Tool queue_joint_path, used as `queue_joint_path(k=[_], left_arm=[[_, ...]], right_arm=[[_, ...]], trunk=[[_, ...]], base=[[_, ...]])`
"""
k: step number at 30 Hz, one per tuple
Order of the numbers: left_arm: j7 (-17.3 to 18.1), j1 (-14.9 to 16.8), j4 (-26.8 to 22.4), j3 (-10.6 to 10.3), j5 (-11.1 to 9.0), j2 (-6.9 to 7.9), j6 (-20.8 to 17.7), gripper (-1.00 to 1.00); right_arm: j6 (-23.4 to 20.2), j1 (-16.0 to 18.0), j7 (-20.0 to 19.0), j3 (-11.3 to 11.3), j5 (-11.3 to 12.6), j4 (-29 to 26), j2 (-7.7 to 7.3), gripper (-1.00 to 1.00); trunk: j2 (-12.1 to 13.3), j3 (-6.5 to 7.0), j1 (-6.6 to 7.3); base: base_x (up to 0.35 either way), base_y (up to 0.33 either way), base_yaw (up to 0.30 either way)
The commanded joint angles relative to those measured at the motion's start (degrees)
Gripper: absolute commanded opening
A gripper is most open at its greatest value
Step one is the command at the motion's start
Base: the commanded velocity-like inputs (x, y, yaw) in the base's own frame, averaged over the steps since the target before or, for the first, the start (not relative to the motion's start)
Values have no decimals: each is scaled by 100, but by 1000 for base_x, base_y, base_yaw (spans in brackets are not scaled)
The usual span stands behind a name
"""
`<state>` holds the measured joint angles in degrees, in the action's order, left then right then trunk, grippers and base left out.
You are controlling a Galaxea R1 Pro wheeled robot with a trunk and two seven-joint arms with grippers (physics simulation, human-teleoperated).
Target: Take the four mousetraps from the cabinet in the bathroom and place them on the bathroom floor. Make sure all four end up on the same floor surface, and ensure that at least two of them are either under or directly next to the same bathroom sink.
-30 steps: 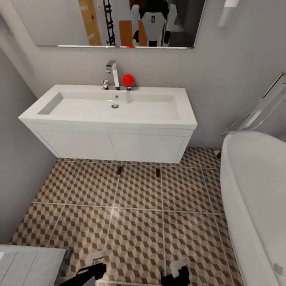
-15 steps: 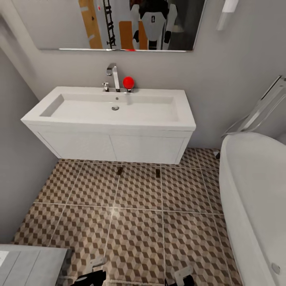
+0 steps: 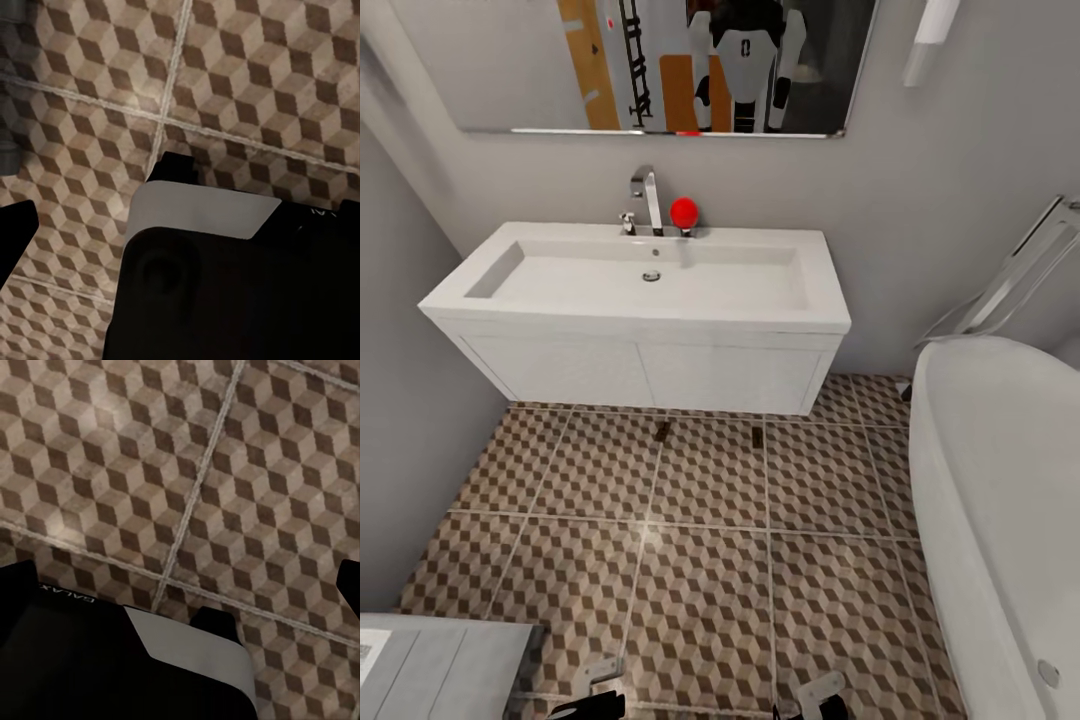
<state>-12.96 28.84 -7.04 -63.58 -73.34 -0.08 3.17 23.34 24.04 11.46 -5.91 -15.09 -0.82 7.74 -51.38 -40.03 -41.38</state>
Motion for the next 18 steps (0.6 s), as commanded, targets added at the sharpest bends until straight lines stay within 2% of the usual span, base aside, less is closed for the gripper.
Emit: queue_joint_path(k=[1, 9, 16, 18], left_arm=[[-31, 1, -8, -48, -50, 1, 17, 100], [-31, -1, -10, -50, -49, 13, 17, 100], [-30, -4, -8, -50, -52, 16, 17, 100], [-27, -15, -1, -50, -51, 16, 17, 100]], right_arm=[[1, 4, 58, -44, -29, 9, 1, 100], [12, 4, 58, -44, -23, 12, -17, 100], [13, 4, 58, -42, -13, 11, -26, 100], [13, 4, 58, -42, -12, 11, -26, 100]], trunk=[[38, 15, 22], [359, 158, 198], [640, 301, 351], [640, 308, 351]], base=[[0, 0, 0], [0, 0, 0], [0, 0, -222], [0, 0, -264]])
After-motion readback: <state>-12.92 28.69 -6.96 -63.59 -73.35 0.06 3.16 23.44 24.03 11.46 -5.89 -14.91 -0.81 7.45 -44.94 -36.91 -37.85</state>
